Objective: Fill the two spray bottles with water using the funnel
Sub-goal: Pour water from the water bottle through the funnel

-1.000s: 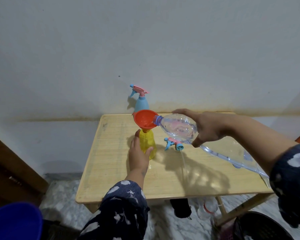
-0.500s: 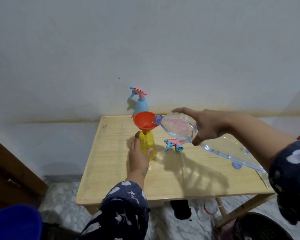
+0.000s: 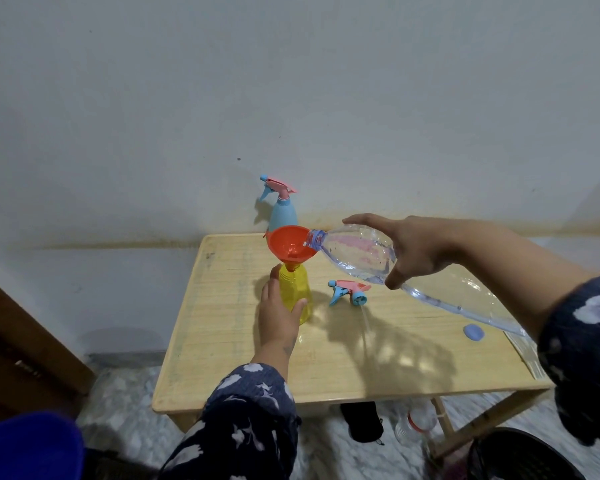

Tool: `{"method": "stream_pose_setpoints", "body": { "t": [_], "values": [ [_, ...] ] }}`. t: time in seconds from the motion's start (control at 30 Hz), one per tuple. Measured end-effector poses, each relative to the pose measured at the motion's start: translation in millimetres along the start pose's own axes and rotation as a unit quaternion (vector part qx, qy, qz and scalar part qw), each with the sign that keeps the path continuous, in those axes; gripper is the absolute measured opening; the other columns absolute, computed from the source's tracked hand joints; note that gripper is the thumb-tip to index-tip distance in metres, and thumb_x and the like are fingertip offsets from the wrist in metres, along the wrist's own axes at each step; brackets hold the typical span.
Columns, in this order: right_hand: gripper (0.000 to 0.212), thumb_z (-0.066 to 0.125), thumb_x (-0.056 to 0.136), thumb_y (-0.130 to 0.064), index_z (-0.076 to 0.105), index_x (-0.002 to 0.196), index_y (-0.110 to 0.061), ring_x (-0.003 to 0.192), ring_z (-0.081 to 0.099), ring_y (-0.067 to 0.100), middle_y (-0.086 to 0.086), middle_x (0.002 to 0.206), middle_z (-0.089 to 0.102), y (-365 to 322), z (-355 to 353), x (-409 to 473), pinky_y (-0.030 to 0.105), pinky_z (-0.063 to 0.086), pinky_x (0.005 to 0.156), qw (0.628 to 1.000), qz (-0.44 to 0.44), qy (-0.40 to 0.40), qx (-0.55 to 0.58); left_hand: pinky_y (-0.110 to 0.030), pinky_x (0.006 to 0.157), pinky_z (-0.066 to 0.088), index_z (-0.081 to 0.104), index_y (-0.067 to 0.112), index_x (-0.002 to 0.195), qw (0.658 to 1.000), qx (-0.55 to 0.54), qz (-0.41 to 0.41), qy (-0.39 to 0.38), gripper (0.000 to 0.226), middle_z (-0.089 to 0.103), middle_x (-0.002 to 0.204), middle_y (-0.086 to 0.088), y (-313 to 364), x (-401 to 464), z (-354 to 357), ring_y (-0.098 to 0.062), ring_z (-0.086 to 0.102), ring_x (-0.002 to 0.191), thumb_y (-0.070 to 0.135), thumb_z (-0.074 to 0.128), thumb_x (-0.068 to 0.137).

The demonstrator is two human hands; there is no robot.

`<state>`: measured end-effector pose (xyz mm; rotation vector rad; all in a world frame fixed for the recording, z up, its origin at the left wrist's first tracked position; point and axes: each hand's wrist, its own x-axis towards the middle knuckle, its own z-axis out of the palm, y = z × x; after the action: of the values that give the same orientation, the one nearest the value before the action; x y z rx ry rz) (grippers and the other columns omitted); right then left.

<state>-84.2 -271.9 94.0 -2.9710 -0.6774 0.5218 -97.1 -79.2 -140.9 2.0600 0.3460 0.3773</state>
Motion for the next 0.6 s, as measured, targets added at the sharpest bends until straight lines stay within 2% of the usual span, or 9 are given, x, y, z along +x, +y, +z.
{"method": "stream_pose_setpoints", "body": {
  "t": [0.07, 0.37, 0.5, 0.6],
  "values": [
    [0.105, 0.077, 0.071, -0.024, 0.008, 0.144, -0.052, 0.068, 0.048, 0.009, -0.007, 0.067, 0.046, 0.1, -0.6, 0.3, 0.030, 0.040, 0.065, 1.000, -0.002, 0.000, -0.001, -0.037, 0.108, 0.038, 0.028, 0.024, 0.151, 1.000, 0.002, -0.003, 0.001, 0.080, 0.039, 0.149, -0.001, 0.7, 0.2, 0.4, -0.024, 0.042, 0.132, 0.021, 0.073, 0.085],
    [0.104, 0.077, 0.070, -0.025, 0.007, 0.142, -0.053, 0.067, 0.049, 0.011, -0.005, 0.066, 0.047, 4.2, -0.7, 3.5, 0.028, 0.040, 0.059, 1.000, -0.008, 0.003, -0.003, -0.036, 0.110, 0.033, 0.027, 0.023, 0.151, 1.000, 0.008, -0.013, -0.003, 0.080, 0.034, 0.153, -0.002, 2.3, -0.5, -0.3, -0.025, 0.037, 0.137, 0.022, 0.072, 0.086],
    [0.105, 0.077, 0.069, -0.028, 0.004, 0.140, -0.056, 0.067, 0.054, 0.019, -0.001, 0.062, 0.049, 11.3, 11.6, 7.9, 0.029, 0.039, 0.056, 1.000, -0.006, 0.016, 0.019, -0.040, 0.110, 0.036, 0.029, 0.023, 0.150, 1.000, 0.012, -0.010, -0.001, 0.079, 0.038, 0.149, -0.001, 2.2, -0.2, -0.1, -0.025, 0.041, 0.134, 0.023, 0.073, 0.085],
    [0.107, 0.078, 0.068, -0.029, 0.003, 0.140, -0.057, 0.065, 0.051, 0.015, -0.003, 0.062, 0.048, 14.7, 24.8, 10.2, 0.028, 0.038, 0.055, 0.999, -0.013, 0.029, 0.042, -0.037, 0.109, 0.035, 0.028, 0.022, 0.150, 1.000, 0.010, -0.010, -0.002, 0.079, 0.037, 0.150, -0.001, 2.3, -0.7, -0.6, -0.024, 0.040, 0.135, 0.022, 0.073, 0.085]
  ]
}}
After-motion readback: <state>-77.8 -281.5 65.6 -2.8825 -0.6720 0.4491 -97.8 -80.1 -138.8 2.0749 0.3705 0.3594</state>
